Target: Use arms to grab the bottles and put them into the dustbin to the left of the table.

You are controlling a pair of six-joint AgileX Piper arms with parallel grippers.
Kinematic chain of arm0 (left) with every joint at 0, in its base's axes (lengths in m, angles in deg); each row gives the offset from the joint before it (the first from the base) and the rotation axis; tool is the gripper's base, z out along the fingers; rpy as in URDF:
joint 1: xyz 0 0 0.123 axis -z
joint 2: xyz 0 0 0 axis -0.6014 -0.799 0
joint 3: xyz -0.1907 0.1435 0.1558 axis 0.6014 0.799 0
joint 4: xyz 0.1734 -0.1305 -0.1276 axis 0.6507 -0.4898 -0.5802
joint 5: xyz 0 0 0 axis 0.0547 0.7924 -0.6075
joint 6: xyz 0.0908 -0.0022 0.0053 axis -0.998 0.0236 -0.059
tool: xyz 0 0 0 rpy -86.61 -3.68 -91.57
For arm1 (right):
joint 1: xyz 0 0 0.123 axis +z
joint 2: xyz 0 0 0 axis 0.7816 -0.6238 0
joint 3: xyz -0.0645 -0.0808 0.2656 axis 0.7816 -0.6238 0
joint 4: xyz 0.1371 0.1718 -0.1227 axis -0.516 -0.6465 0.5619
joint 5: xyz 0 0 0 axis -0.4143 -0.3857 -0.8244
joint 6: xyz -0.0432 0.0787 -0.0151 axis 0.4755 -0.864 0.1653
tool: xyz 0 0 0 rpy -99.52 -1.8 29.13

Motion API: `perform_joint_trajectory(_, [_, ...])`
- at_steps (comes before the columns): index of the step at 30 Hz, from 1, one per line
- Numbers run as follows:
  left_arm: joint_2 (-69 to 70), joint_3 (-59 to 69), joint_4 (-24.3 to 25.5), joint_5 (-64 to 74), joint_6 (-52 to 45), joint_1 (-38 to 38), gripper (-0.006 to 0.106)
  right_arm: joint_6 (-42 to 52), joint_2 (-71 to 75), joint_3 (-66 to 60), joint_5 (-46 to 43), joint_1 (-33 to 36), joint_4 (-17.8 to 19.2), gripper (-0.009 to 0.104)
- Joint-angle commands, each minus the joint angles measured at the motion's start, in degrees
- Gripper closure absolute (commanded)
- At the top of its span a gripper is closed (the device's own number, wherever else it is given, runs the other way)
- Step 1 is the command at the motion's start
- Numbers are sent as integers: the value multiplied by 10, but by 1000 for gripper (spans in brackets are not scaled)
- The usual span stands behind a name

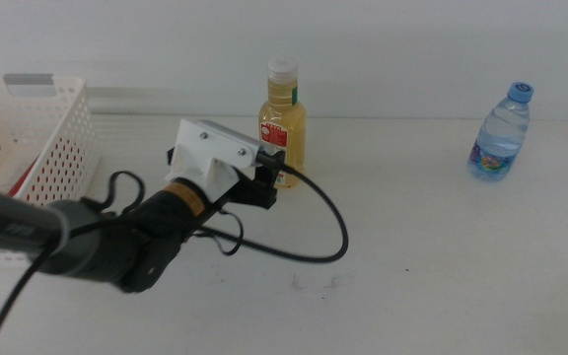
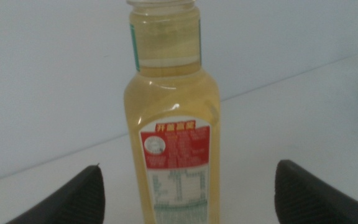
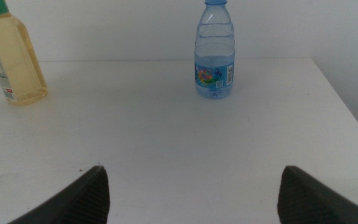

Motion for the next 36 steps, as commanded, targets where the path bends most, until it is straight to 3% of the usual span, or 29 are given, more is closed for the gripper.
perform_joint_trajectory(1, [-23, -30, 5, 0, 8, 1, 7, 1, 3, -2, -6, -4, 4, 6])
perform_joint_trajectory(31, [-234, -274, 24, 15, 3, 0, 7, 1, 3, -2, -6, -4, 4, 6])
perform_joint_trajectory(34, [-236, -276, 16, 22, 3, 0, 17, 1, 3, -2, -6, -4, 4, 6])
perform_joint_trajectory(36, [-231, -275, 16, 24, 20, 0, 33, 1, 3, -2, -6, -4, 4, 6])
